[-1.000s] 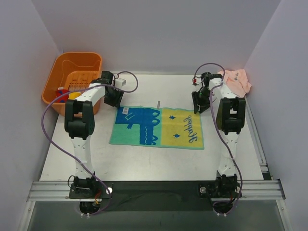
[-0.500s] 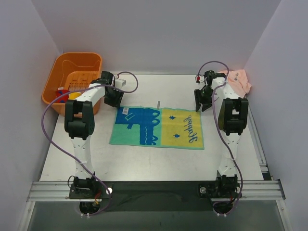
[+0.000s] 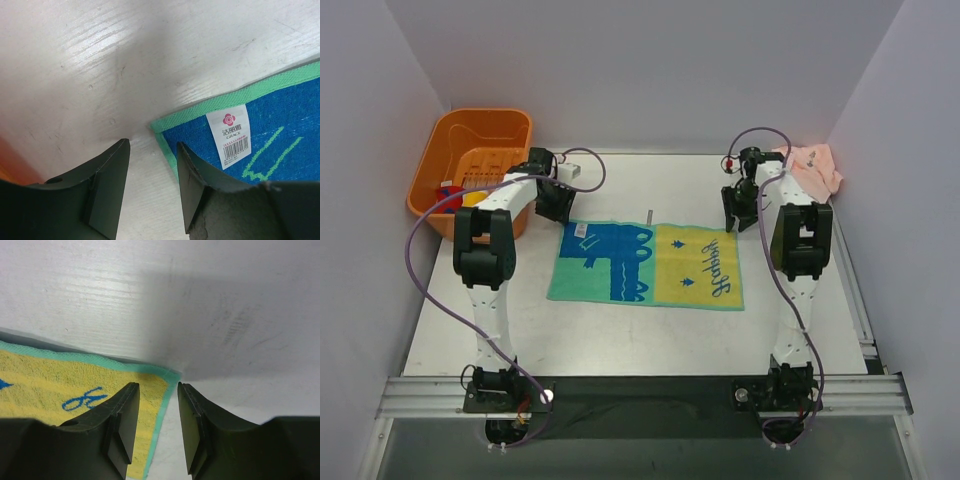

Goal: Roll the towels
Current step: Flatten the towel

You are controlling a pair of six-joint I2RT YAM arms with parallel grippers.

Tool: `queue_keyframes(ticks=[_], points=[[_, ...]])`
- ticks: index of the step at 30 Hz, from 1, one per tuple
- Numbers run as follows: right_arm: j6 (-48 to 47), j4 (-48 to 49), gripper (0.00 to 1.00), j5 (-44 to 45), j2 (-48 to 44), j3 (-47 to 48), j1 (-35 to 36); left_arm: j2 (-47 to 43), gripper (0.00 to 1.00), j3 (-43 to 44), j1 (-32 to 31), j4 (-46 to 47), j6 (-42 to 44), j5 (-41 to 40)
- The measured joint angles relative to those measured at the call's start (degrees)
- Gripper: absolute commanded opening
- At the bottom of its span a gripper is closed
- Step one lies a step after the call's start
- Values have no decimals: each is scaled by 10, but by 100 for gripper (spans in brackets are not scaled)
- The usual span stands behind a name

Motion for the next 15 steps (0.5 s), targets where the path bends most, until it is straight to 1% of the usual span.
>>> queue_keyframes(ticks=[3,9,10,13,15], points=[[0,2,32,4,13,0,9,0,54,0,0,0,2,0],[1,1,17,16,18,2,13,0,53,0,0,1,4,0],[1,1,12,16,18,2,13,0,53,0,0,1,4,0],[2,-1,0,15,18,4,13,0,52,0,0,1,4,0],[2,-2,0,15,18,5,13,0,52,0,0,1,3,0]])
